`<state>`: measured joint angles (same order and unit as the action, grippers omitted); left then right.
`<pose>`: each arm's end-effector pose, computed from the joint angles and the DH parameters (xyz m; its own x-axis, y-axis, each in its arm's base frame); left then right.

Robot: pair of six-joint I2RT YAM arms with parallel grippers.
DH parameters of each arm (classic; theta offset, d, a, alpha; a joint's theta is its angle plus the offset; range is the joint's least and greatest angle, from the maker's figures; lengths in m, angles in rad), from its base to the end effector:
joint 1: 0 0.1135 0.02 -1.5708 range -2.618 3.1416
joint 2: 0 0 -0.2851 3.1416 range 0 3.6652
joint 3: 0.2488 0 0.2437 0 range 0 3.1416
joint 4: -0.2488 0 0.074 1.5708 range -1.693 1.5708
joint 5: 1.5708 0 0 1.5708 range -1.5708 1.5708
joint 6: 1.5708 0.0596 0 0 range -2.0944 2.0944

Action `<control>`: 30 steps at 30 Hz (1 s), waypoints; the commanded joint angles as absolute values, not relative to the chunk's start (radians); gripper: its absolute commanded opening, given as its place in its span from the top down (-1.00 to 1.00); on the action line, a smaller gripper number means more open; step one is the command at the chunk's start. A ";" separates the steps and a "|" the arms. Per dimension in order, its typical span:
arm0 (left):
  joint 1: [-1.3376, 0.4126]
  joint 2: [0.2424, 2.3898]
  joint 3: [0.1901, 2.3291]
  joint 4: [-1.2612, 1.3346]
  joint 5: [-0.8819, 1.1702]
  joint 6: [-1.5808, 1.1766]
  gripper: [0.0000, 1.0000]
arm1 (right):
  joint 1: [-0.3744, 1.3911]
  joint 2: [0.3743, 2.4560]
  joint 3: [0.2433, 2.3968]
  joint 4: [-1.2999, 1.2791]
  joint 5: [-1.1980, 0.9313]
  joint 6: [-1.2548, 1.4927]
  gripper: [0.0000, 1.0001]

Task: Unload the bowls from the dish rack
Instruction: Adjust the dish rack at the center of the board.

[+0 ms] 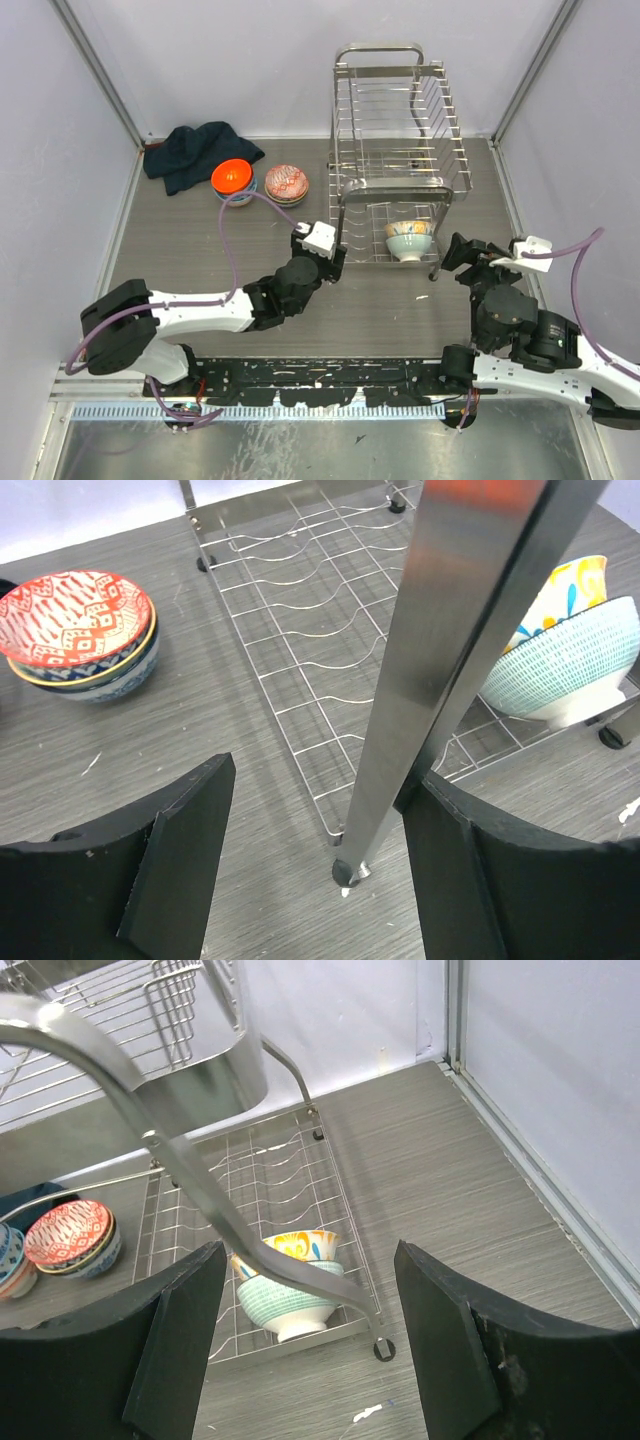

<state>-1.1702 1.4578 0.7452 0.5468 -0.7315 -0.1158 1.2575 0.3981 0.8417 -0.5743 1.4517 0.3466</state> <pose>0.1624 -0.2815 0.2682 -0.1134 0.0473 -0.9924 0.4180 0.9084 -0.0044 0.0641 0.0057 0.3690 0.0269 0.2140 -0.9765 0.1927 0.9574 0.2151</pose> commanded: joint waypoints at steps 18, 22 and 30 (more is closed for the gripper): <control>-1.034 1.278 0.652 0.492 -0.780 -0.196 -0.45 | 1.264 0.479 0.968 -0.551 1.604 0.285 -0.54; -1.023 1.233 0.645 0.482 -0.776 -0.202 -0.45 | 1.263 0.591 1.000 -0.551 1.600 0.273 -0.56; -1.007 1.236 0.655 0.459 -0.757 -0.208 -0.45 | 1.262 0.653 1.023 -0.552 1.613 0.271 -0.61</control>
